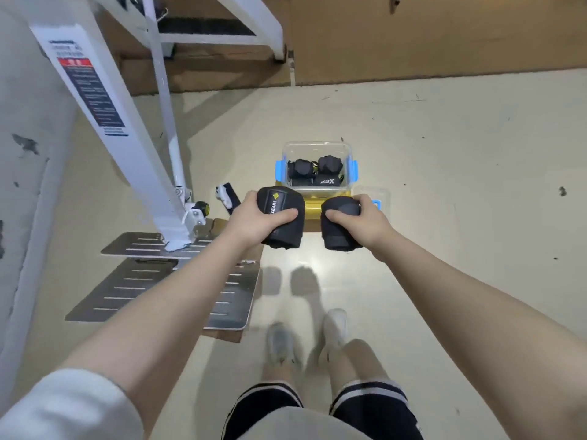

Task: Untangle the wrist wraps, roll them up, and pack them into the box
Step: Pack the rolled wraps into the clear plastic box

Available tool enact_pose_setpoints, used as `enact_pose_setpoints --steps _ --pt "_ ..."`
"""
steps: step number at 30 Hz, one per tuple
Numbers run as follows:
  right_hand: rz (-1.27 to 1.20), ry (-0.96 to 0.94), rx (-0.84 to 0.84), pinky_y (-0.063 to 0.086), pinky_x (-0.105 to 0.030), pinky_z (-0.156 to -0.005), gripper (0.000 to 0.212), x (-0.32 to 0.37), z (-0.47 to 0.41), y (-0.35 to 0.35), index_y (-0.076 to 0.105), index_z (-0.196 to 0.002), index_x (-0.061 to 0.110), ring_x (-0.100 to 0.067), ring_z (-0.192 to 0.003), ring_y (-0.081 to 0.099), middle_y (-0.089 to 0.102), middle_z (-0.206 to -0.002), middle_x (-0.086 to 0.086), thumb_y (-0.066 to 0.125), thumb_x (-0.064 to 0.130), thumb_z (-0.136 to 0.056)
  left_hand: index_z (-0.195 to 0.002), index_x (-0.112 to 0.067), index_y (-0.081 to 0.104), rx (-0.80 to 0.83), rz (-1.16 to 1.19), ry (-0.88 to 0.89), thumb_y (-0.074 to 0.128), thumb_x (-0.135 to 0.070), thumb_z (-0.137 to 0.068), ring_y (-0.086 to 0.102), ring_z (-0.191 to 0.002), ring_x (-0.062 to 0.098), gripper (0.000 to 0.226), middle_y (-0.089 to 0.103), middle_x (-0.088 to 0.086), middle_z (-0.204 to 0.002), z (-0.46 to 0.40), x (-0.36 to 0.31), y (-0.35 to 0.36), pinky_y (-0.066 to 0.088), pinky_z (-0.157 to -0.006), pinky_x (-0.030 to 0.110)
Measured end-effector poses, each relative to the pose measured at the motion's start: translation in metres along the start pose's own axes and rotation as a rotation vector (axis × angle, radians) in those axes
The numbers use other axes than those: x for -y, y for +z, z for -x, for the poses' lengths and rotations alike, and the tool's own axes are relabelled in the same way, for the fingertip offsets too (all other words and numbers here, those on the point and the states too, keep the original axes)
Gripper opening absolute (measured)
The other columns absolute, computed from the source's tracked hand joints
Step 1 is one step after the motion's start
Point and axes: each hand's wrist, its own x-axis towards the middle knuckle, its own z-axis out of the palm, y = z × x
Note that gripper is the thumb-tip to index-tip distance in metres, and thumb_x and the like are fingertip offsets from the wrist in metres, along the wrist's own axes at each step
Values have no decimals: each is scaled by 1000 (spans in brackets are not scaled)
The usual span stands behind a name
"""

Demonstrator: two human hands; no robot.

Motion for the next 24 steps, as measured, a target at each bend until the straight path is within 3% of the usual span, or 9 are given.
enact_pose_setpoints --steps 4,9,11,13,16,20,24 --pt "24 46 -20 51 -40 -91 62 14 -66 -14 42 -127 18 -22 -103 56 53 -109 1 73 38 -78 -117 -19 47 -9 -55 -28 79 -47 -67 60 -96 16 66 62 -3 -106 -64 -16 4 53 -85 36" --pt "75 66 -11 52 -43 -90 65 20 -162 -30 41 -130 16 -24 -104 58 54 -107 1 73 38 -77 -115 -21 46 27 -36 -69 78 -39 -73 58 -79 1 56 59 -9 -99 -146 -31 22 44 -47 10" --pt "142 42 11 50 -37 -89 64 18 -203 -36 40 -129 16 -22 -103 56 54 -108 1 73 36 -78 -114 -23 46 3 -79 -82 78 -38 -71 59 -80 3 56 59 -7 -99 -184 -36 35 46 -54 14" --pt "230 11 23 47 -32 -82 62 13 -240 -40 38 -124 15 -21 -98 56 56 -107 -1 73 35 -77 -115 -23 46 -1 -184 -45 80 -39 -68 58 -91 12 60 56 -3 -106 -224 -38 50 49 -71 25" --pt "385 -36 28 49 -37 -79 67 -1 -293 -42 33 -122 15 -25 -93 57 56 -104 0 74 36 -74 -126 -21 43 92 -507 152 80 -39 -66 52 -103 21 73 48 -1 -115 -290 -30 75 46 -87 35" --pt "490 -121 4 49 -39 -76 72 -31 -358 -34 30 -120 17 -30 -92 58 57 -99 -1 77 35 -69 -136 -23 33 206 -942 398 76 -39 -63 52 -108 25 87 52 -1 -122 -367 -9 104 38 -87 34" --pt "369 -182 -46 48 -41 -83 70 -59 -411 -17 29 -109 28 -27 -102 54 56 -107 0 81 36 -62 -125 -19 35 340 -1073 500 79 -37 -62 55 -97 22 79 56 -2 -114 -416 32 133 40 -81 32"
